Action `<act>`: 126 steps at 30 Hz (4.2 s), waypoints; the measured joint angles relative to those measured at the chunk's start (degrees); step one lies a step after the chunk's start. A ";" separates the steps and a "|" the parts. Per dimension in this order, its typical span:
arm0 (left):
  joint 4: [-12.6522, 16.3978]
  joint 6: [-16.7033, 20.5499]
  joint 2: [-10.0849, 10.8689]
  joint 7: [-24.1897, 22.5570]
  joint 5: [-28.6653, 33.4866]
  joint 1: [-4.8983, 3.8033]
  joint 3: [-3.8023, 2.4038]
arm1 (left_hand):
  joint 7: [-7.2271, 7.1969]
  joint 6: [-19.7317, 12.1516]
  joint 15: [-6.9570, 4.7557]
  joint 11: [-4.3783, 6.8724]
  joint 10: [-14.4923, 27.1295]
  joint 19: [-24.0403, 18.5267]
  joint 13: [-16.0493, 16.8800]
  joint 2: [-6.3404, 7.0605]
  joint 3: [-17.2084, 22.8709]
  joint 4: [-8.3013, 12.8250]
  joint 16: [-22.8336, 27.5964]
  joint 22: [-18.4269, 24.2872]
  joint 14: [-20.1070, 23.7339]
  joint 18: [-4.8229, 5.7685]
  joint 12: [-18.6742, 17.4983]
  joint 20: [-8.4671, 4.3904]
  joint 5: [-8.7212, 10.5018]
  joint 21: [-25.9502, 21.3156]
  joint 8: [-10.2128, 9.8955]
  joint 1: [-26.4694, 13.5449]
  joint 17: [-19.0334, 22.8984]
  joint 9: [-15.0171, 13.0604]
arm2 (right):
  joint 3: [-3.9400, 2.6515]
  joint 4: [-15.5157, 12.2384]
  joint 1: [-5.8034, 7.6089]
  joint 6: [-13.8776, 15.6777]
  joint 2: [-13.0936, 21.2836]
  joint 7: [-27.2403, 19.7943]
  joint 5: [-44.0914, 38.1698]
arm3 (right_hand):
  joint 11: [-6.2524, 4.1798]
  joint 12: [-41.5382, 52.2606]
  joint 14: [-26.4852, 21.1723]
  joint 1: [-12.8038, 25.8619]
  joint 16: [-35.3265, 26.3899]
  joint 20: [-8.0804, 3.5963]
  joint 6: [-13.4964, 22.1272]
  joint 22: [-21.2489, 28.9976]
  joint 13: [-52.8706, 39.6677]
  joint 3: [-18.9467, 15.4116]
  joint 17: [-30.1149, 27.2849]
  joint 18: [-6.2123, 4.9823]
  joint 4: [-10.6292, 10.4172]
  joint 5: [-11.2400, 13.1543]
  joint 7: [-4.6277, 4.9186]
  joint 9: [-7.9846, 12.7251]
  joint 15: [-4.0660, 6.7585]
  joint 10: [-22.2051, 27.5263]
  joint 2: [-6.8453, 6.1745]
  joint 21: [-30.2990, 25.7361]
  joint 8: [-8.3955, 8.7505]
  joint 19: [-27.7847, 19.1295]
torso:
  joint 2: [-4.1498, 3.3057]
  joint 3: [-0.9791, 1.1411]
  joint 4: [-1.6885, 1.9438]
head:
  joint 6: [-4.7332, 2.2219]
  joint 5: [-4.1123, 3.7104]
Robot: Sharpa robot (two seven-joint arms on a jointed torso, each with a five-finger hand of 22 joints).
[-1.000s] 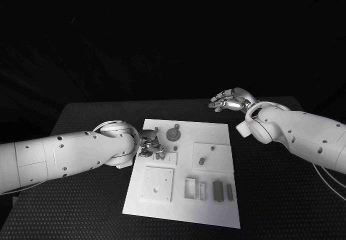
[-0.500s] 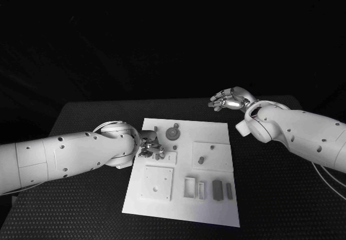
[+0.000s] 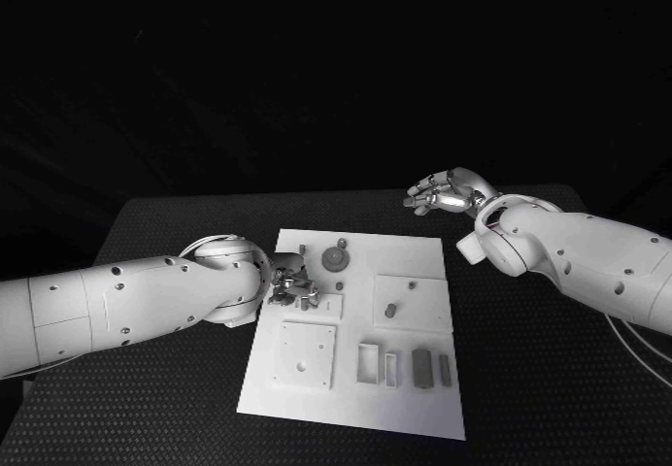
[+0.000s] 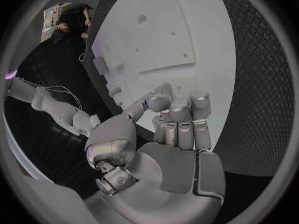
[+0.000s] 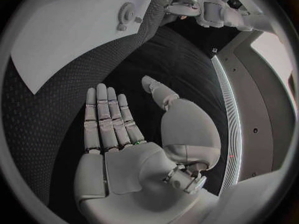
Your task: Assemble the parts on the task board
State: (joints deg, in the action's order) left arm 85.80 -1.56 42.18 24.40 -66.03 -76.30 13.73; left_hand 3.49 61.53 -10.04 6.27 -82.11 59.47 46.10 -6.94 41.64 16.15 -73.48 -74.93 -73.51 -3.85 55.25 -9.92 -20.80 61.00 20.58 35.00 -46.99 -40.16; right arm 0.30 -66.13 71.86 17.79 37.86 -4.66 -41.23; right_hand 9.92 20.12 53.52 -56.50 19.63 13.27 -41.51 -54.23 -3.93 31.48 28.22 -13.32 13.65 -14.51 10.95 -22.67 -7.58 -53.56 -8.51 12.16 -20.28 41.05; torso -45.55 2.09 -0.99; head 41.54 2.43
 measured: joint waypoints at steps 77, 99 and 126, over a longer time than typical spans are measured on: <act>0.49 2.09 0.35 -0.49 -1.51 0.88 -0.14 | -0.02 0.39 -0.01 -0.01 0.01 0.01 -0.87 -0.46 0.67 0.14 -0.44 -0.01 -0.24 0.32 0.87 0.01 -0.27 0.45 0.23 -0.46 0.64 -0.02 | 0.00 0.12 -0.20 -0.86 -0.37 0.02 0.02 | 0.00 -0.88 -0.20 0.00 -0.44 0.00 0.00 -0.33 0.02 -0.31 -0.23 0.00 -0.31 -0.58 -0.01 0.24 -0.19 0.00 0.00 -0.42 0.00 0.00 | 0.02 0.00 0.01 | 0.54 -0.06; 0.57 2.28 0.06 -0.46 -3.95 1.44 -0.45 | -0.19 0.61 0.12 -0.01 0.01 0.01 -1.47 -0.45 0.36 -0.10 -0.66 0.01 -0.49 0.33 1.11 0.01 0.70 0.44 0.69 -0.46 1.10 -0.17 | 0.00 0.10 -0.23 -1.02 -0.30 0.03 0.02 | 0.00 -1.11 -0.20 0.00 -0.44 0.15 0.00 -0.38 0.01 -0.47 -0.28 0.00 -0.46 -0.80 -0.01 0.30 -0.18 0.00 0.00 -0.65 0.00 -0.17 | 0.05 0.05 -0.02 | 0.82 -0.05; 1.17 2.22 0.33 -0.29 -4.88 1.80 -0.39 | -2.12 4.37 -0.44 0.29 -0.29 0.01 -2.51 1.92 -0.63 -1.79 -1.11 0.02 -1.00 0.31 2.00 0.01 5.32 0.44 1.13 -1.48 1.86 -0.60 | 0.01 0.14 -0.44 -1.10 -0.30 0.03 0.02 | 0.00 -1.33 -0.41 0.00 -0.66 0.12 0.00 -0.49 0.01 -0.47 -0.34 0.00 -0.46 -0.80 -0.01 0.40 -0.39 0.00 0.00 -0.86 0.00 -0.13 | 0.03 0.01 -0.01 | 0.91 -0.23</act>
State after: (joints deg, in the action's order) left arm 86.97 0.67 42.51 24.11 -70.91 -74.50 13.34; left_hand 1.37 65.91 -10.48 6.56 -82.40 59.48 43.59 -5.03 41.01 14.36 -74.59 -74.90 -74.51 -3.53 57.24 -9.91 -15.48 61.44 21.70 33.53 -45.12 -40.75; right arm 0.31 -65.99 71.42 16.69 37.56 -4.63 -41.21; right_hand 9.92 18.78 53.11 -56.50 18.97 13.39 -41.50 -54.72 -3.92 31.01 27.88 -13.32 13.19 -15.31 10.94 -22.26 -7.97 -53.55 -8.52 11.30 -20.28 40.92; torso -45.52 2.10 -1.00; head 42.45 2.21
